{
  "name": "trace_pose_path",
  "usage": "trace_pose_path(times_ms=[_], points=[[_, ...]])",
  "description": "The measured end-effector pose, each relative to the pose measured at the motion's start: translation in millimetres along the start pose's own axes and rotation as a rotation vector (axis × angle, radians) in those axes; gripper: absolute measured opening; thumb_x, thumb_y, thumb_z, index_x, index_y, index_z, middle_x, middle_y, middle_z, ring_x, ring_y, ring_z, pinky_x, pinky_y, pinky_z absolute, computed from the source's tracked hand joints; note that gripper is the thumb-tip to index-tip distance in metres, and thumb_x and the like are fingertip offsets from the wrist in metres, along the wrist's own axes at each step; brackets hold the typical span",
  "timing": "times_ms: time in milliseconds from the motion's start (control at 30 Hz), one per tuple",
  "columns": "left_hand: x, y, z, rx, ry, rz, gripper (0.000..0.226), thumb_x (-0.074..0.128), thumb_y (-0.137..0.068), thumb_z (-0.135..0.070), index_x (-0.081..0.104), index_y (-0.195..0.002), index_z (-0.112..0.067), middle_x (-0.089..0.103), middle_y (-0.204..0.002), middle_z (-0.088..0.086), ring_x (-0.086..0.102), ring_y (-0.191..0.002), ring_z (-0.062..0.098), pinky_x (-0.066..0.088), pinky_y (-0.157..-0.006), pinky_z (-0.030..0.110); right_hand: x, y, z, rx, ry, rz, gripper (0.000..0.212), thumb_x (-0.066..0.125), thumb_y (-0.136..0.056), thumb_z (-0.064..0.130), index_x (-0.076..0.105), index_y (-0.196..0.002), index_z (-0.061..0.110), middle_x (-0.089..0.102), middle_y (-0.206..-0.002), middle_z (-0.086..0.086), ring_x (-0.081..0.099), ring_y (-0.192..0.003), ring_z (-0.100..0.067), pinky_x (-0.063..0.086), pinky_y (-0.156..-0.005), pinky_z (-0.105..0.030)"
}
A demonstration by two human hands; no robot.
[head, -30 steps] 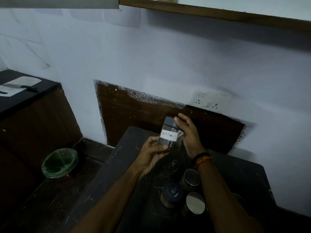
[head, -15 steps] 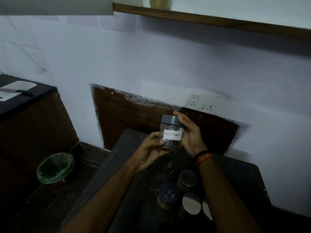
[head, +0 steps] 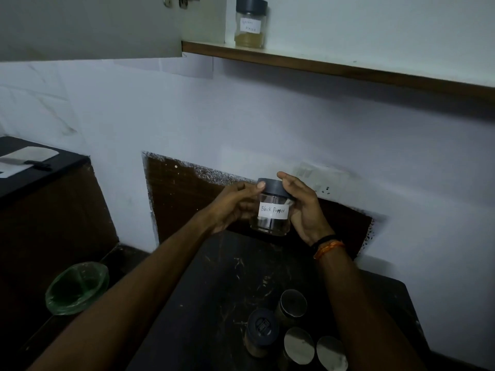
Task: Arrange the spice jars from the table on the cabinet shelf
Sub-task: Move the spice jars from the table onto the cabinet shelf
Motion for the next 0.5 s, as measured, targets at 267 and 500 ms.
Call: trace_pose_path(times_ms=[267, 500], points=[[4.0, -14.3, -61.9, 0.07, -0.26, 0.045, 0.063, 0.085, -0.074, -0.038, 0.061, -0.12, -0.003, 0.074, -0.113, 0.014, 0.072, -0.105, 0.032, 0.057, -0.093, 0.052, 20.2, -7.7, 37.9, -0.081, 0.034, 0.083, 0.047, 0.066, -0.089, 0.032, 0.059, -0.128, 0.008, 0.064, -0.127, -0.015, 0.067, -0.106, -0.022, 0.057, -0.084, -0.031], [7.8, -23.7, -109.0, 0.122, -0.387, 0.049, 0.06, 0.086, -0.066, -0.041, 0.066, -0.114, -0.01, 0.076, -0.105, 0.006, 0.074, -0.098, 0.024, 0.061, -0.079, 0.04, 38.2, -14.8, 74.6, -0.139, 0.091, 0.154, 0.027, 0.058, -0.089, 0.037, 0.064, -0.11, 0.021, 0.075, -0.1, 0.008, 0.071, -0.096, -0.011, 0.057, -0.075, -0.024]])
Point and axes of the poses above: each hand's wrist, its own y-axis away from the middle knuckle, its own x-axis out of the palm, z = x × y, the point moved 6 cm from there along -y, towards the middle knuckle
